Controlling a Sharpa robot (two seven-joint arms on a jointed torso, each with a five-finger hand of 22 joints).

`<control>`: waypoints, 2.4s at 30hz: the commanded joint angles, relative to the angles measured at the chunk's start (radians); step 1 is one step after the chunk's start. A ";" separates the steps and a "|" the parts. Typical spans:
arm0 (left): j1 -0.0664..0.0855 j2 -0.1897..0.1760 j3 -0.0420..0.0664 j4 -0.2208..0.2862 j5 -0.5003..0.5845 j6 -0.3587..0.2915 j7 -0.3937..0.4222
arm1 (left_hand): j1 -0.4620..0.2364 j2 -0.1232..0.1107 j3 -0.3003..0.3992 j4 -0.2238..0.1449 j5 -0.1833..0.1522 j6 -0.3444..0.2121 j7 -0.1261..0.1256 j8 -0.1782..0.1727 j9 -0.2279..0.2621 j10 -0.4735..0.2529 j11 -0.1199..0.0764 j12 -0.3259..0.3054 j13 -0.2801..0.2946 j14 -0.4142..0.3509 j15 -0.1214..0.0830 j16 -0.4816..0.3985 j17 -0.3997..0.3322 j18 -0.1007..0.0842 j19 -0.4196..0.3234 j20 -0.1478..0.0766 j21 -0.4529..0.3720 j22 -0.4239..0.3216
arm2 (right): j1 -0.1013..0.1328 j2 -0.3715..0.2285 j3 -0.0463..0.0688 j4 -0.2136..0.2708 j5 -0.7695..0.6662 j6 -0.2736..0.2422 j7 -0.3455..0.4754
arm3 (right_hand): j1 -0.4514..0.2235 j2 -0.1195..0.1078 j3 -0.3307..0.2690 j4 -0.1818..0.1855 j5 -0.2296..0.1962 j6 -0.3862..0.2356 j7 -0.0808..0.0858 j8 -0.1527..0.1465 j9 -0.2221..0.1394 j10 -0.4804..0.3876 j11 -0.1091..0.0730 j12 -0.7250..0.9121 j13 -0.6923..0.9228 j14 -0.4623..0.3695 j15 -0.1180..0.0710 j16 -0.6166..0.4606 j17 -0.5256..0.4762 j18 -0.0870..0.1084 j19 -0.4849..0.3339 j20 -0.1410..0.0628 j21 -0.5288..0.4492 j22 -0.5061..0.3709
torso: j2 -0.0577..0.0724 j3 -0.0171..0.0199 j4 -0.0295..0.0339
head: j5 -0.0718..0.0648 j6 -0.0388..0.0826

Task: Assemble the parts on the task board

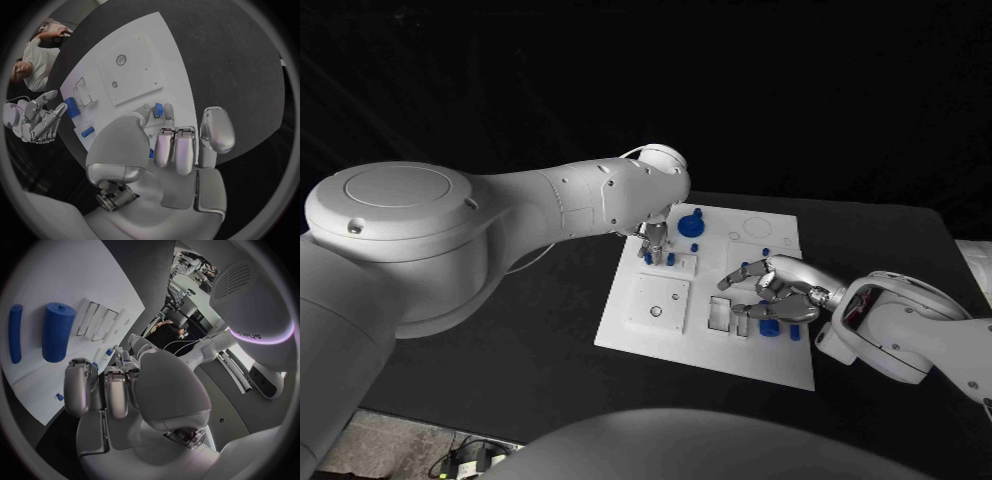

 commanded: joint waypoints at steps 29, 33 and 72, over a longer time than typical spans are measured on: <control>0.001 0.000 0.000 0.007 0.010 0.009 -0.120 | 0.042 -0.022 0.123 -0.015 0.179 -0.003 -0.022 0.013 0.055 0.022 -0.015 -0.010 0.195 0.092 -0.011 -0.006 0.250 0.011 -0.001 -0.013 -0.015 0.167 | -0.004 0.003 0.000 -0.002 -0.003 0.022 -0.004 | -0.013 0.001 0.002 0.005 0.000 0.012 0.000 0.006 0.002 0.118 -0.003 -0.001 0.261 0.104 0.008 0.003 0.263 0.008 -0.009 0.001 -0.005 0.193 | 0.000 -0.0001 0.0001 | 0.001 0.000; 0.001 0.000 0.000 0.007 0.010 0.009 -0.120 | 0.034 -0.039 0.170 -0.013 0.178 -0.004 -0.022 0.008 0.056 0.022 -0.015 -0.011 0.195 0.092 -0.010 -0.007 0.249 0.011 -0.002 -0.014 -0.017 0.166 | -0.004 0.004 0.000 -0.002 -0.003 0.022 -0.004 | -0.013 0.001 0.002 0.005 0.000 0.012 0.000 0.006 0.002 0.118 -0.003 -0.001 0.261 0.104 0.008 0.003 0.263 0.008 -0.009 0.001 -0.005 0.193 | 0.000 0.0002 0.0002 | 0.003 0.000; 0.001 -0.003 0.001 0.012 0.014 -0.036 -0.095 | -0.050 -0.117 0.482 -0.115 0.190 0.063 -0.046 0.078 0.167 0.075 -0.032 0.030 0.235 0.104 -0.025 0.011 0.263 0.004 0.020 -0.023 0.021 0.176 | -0.005 0.001 0.000 -0.001 -0.003 0.027 -0.007 | -0.014 0.002 0.003 0.005 0.001 0.016 0.000 0.008 0.003 0.118 -0.003 -0.001 0.261 0.104 0.008 0.003 0.263 0.008 -0.010 0.001 -0.007 0.192 | 0.000 0.0000 -0.0003 | 0.005 0.000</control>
